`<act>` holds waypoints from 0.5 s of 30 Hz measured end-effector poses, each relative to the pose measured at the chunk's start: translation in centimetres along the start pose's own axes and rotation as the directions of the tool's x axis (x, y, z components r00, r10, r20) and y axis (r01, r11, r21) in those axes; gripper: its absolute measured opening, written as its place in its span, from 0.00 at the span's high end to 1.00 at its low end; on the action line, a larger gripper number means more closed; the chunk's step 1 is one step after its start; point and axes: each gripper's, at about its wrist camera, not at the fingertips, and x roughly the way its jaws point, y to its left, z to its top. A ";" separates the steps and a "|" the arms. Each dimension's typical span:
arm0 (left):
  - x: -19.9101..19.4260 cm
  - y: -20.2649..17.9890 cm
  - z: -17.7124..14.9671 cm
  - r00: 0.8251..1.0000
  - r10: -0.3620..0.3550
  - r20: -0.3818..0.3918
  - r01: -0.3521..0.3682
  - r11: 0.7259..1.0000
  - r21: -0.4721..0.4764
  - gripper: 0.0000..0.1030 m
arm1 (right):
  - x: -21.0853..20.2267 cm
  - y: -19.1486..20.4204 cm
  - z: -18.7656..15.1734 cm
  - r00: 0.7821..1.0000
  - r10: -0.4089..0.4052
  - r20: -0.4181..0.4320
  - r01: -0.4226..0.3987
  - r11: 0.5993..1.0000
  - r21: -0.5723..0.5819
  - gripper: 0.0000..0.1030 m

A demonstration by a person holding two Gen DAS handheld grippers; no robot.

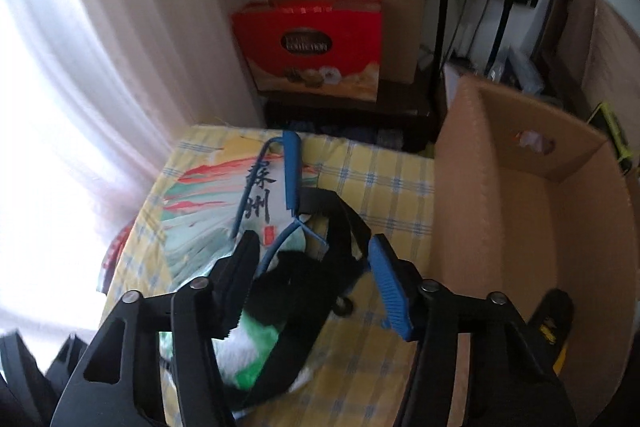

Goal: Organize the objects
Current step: 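Lower the left gripper onto the black strap over the green packet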

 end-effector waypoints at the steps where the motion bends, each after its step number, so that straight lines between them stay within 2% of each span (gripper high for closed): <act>1: 0.2 0.0 0.1 1.000 0.000 -0.002 0.000 1.000 0.002 0.00 | 0.8 -0.1 0.3 1.000 0.001 -0.014 -0.001 1.000 0.005 0.44; 7: 1.4 0.1 0.8 1.000 0.004 -0.025 -0.004 1.000 0.004 0.03 | 3.9 0.0 1.3 0.998 0.013 -0.068 -0.013 1.000 -0.003 0.43; 9: 1.9 0.4 0.9 0.999 0.002 -0.039 -0.002 1.000 -0.004 0.13 | 4.8 0.2 1.6 0.996 -0.018 -0.082 0.016 1.000 -0.020 0.43; 12: 2.3 0.8 0.8 0.998 -0.015 -0.054 0.013 1.000 -0.023 0.24 | 6.5 0.1 2.0 0.991 -0.059 -0.116 0.055 0.998 -0.036 0.43; 15: 2.6 1.2 0.7 0.998 -0.027 -0.060 0.025 0.999 -0.038 0.31 | 7.7 -0.1 2.3 0.987 -0.093 -0.133 0.087 0.995 -0.054 0.45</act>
